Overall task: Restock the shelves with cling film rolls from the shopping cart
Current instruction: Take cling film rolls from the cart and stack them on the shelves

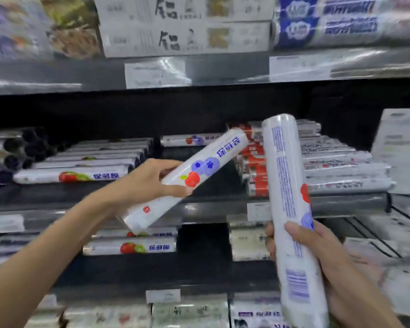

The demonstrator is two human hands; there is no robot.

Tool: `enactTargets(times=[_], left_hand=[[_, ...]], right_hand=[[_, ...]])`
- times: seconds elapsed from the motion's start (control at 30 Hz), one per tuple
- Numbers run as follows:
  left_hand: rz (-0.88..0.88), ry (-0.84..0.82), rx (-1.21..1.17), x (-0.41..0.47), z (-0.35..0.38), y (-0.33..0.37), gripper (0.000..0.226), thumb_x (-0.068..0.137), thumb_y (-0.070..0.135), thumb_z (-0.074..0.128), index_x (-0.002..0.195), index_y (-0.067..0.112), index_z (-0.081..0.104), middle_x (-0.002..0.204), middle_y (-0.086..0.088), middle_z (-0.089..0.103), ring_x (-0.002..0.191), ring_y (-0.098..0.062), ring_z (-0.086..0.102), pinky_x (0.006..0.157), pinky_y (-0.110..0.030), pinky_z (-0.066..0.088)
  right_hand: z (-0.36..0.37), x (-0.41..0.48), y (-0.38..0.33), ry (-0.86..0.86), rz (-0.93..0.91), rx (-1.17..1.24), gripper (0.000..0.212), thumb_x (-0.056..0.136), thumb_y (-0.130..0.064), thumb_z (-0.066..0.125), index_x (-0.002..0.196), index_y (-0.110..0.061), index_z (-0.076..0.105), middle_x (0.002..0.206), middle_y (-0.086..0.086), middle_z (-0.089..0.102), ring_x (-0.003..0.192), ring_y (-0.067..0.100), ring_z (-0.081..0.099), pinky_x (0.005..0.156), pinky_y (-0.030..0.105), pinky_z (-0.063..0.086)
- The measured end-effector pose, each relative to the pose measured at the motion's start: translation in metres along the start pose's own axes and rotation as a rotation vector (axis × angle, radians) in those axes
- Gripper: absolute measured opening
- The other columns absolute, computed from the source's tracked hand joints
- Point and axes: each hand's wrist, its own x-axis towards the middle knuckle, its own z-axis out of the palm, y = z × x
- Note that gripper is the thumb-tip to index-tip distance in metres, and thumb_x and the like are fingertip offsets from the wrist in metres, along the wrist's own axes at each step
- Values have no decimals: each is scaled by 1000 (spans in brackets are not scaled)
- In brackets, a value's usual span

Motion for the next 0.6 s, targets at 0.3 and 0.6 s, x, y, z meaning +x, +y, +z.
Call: enactTargets(times=[0.3,0.6], left_hand=[[-213,-114,341,165,-47,-83,58,77,45,70,128,21,55,125,2,57,103,-16,56,81,-23,42],[-131,-235,485,264,-55,-131,81,77,45,72,145,22,34,149,4,33,134,-16,35,109,-25,28]], right_hand=[[41,78,-10,17,-13,-23,61,40,-48,87,85,-9,73,78,19,65,60,22,62,49,29,51],[33,112,-14,63,-40,-72,72,34,-53,88,89,-8,74,79,16,68,63,20,65,52,24,52]])
